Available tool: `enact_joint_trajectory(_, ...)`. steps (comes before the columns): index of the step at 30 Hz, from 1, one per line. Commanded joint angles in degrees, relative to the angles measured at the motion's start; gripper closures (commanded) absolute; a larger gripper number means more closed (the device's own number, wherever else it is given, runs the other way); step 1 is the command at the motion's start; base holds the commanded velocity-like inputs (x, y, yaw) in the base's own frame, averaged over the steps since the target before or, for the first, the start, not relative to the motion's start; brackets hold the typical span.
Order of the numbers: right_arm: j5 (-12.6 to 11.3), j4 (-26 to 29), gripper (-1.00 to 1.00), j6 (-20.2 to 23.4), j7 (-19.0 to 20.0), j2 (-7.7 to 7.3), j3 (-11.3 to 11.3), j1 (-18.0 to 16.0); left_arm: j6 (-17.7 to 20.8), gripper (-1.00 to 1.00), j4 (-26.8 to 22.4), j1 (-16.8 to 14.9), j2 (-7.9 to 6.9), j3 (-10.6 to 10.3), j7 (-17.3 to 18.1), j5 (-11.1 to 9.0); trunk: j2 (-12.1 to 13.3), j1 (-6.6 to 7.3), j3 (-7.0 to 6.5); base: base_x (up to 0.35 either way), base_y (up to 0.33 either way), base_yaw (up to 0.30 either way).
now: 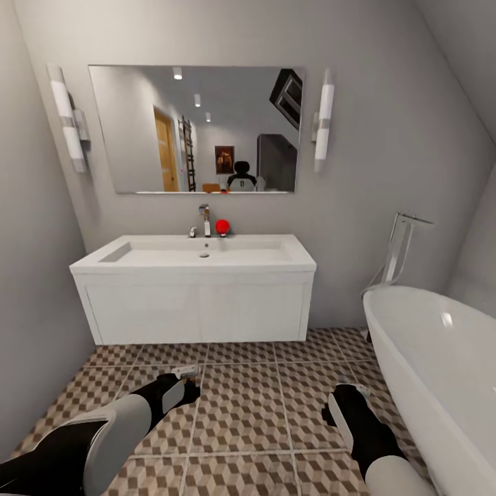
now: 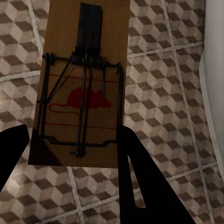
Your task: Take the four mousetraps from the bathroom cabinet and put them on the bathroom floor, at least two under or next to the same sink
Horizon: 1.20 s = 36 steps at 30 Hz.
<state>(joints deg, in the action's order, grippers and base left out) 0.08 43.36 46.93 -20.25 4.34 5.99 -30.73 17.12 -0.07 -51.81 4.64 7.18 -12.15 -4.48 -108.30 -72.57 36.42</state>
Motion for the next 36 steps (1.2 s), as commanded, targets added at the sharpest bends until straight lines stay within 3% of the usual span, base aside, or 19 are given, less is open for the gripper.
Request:
enact_joint_trajectory(1,-0.01,0.06,1.0,0.2,-0.14,0.06,0.16,-0.04,0.12,1.0,-0.01,-0.05,0.02,0.29,-0.42,-0.35,-0.45,-0.22,0.25,0.0,0.0,0.0)
enact_joint_trajectory(36,-0.04,0.06,1.0,0.04,-0.14,0.05,0.16,-0.04,0.11,1.0,-0.01,-0.05,-0.16,0.29,-0.42,-0.35,-14.49,-7.91,6.53,0.0,0.0,0.0)
